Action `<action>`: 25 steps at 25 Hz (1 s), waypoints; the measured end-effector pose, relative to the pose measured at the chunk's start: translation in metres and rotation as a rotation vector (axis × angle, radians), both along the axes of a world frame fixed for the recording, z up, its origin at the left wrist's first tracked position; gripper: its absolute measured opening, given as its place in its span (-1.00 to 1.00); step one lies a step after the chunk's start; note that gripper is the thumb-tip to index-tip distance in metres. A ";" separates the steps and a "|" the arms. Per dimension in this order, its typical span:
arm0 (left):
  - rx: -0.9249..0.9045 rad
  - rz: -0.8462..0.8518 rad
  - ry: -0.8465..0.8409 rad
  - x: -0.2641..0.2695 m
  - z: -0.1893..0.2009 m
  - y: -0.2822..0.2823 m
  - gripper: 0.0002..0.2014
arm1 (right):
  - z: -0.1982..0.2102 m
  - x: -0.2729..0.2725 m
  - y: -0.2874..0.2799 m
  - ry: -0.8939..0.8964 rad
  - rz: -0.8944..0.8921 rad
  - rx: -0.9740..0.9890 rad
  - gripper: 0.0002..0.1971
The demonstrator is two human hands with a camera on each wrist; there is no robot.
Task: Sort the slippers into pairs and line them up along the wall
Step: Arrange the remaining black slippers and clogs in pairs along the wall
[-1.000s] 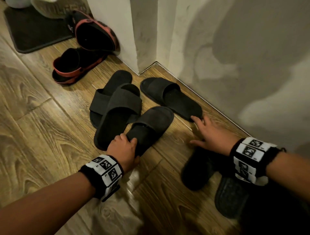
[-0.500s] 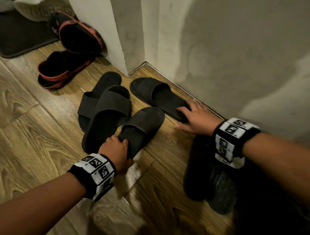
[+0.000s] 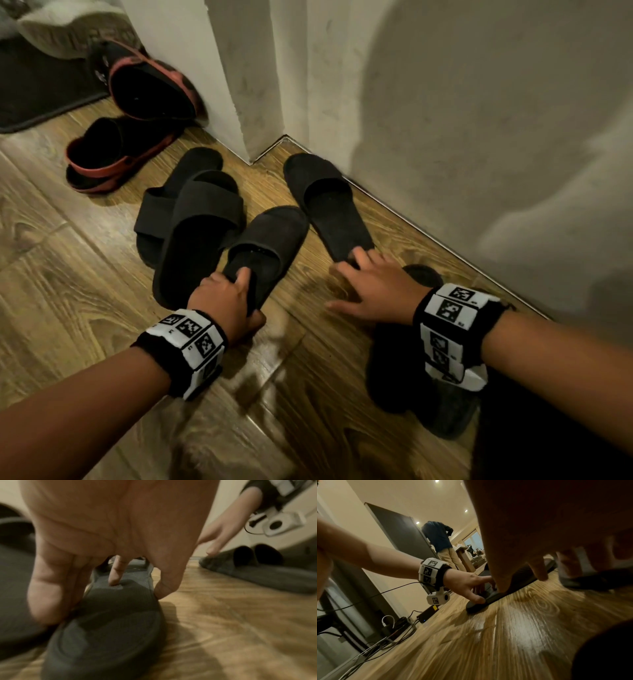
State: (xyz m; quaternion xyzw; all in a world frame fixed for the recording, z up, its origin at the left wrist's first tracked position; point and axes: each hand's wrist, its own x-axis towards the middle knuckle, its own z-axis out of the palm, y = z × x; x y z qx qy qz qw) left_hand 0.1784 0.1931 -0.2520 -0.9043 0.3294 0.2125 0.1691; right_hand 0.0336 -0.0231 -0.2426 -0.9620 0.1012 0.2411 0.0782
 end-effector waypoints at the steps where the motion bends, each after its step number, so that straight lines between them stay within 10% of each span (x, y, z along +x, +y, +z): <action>1: 0.017 -0.009 -0.006 0.000 -0.001 0.002 -0.20 | 0.002 0.002 -0.004 -0.022 -0.031 0.009 -0.17; 16: -0.045 -0.115 -0.118 -0.003 -0.014 0.013 -0.12 | 0.026 -0.041 0.080 0.144 0.353 0.323 -0.19; 25: -0.151 -0.265 -0.109 -0.006 -0.030 -0.032 -0.23 | 0.019 -0.146 0.063 0.159 0.179 -0.009 -0.38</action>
